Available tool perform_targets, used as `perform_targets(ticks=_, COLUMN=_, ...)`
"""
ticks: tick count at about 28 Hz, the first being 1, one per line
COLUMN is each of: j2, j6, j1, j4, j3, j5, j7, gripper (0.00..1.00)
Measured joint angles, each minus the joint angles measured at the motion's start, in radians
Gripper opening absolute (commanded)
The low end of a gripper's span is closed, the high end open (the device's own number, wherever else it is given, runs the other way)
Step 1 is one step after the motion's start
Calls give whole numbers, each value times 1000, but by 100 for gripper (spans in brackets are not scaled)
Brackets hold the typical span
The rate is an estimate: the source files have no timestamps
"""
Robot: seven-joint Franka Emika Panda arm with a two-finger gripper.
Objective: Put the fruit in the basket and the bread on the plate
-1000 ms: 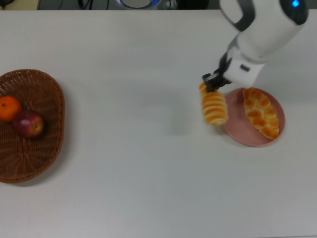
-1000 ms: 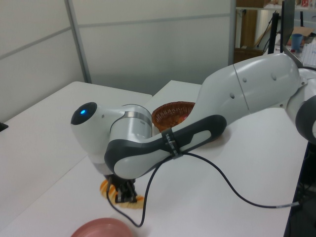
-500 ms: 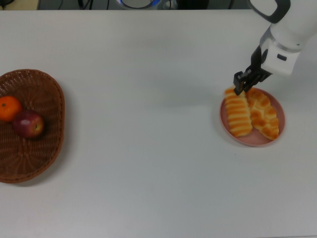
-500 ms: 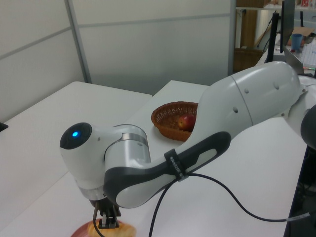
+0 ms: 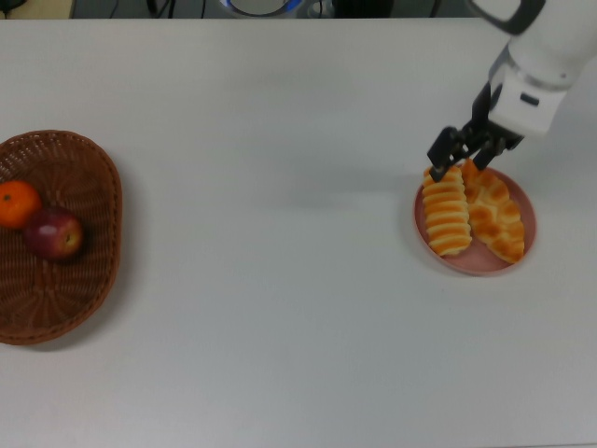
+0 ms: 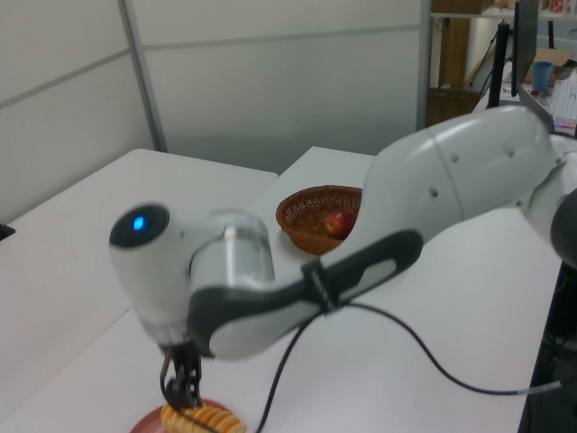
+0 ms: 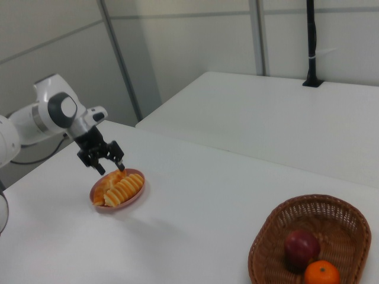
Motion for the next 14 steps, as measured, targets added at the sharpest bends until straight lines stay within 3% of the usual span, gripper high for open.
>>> perform_targets(ticks=5, j2=-95, j6=-150, j1=-47, j4=5, j3=-9, j5=43, j7=7, gripper=100)
perform_targets(ticks=9, j2=-162, j6=-229, j1=-123, j4=4, j3=-12, j5=91, j7=7, gripper=100)
perform_targets(ticks=14, j2=-196, j6=-241, j1=-244, j4=-1, j3=-15, j5=145, j7=6, gripper=100)
